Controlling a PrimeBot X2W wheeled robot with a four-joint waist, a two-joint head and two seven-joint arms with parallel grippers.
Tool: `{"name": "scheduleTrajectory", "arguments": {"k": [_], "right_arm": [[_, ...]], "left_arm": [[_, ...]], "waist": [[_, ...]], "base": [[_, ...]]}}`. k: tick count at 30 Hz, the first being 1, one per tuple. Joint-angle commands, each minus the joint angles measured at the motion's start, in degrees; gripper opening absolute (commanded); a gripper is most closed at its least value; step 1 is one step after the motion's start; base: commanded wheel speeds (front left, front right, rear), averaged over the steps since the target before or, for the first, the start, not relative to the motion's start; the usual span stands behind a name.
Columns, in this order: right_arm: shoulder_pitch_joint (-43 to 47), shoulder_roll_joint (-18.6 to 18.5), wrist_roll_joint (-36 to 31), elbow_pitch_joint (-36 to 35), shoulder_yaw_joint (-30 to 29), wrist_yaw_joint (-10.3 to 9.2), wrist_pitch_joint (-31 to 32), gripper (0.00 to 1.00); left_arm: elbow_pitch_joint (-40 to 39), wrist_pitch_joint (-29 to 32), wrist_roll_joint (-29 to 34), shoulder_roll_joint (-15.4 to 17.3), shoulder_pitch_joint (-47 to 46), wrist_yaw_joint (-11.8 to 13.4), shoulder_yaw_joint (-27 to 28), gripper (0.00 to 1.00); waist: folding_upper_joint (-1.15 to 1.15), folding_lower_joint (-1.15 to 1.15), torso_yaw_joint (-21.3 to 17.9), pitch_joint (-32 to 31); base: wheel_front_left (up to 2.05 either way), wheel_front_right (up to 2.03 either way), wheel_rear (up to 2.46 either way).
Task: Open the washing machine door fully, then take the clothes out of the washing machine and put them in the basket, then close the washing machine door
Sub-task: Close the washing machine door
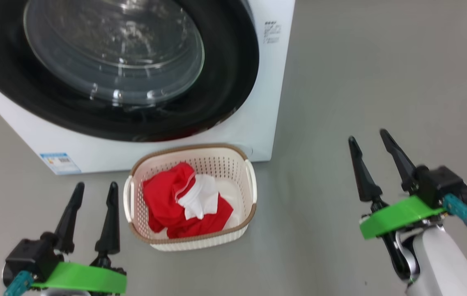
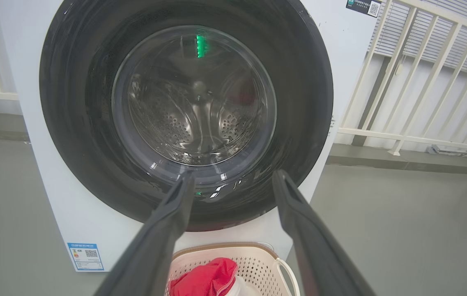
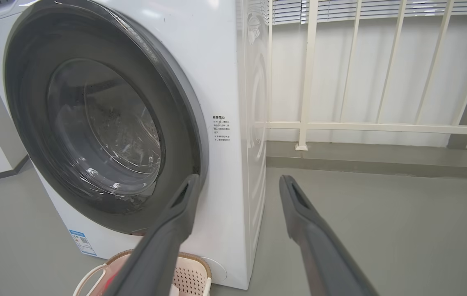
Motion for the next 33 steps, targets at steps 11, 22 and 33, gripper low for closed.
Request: {"name": "scheduleTrajectory", "arguments": {"k": [11, 22, 33], "right_arm": [[8.4, 0.3, -1.2, -7.5, -2.6, -0.06, -0.4, 1.00], [15.3, 0.3, -2.5, -13.1, -5.8, -0.06, -0.4, 1.00], [20.3, 0.3, -2.6, -15.8, -6.9, -0.06, -0.4, 1.00]], "left_arm": [[-1.0, -0.7, 1.9, 1.8, 3.9, -0.3, 2.3, 1.00], [-2.0, -0.7, 1.7, 3.3, 7.2, -0.3, 0.9, 1.00], [-2.1, -0.7, 2.8, 3.2, 9.7, -0.3, 1.9, 1.00]], "waist": [[0.00, 0.00, -2.5, -7.4], [0.00, 0.00, -3.0, -10.7], [0.00, 0.00, -3.8, -12.3]], "base": [[0.00, 0.00, 0.00], [0.00, 0.00, 0.00], [0.00, 0.00, 0.00]]}}
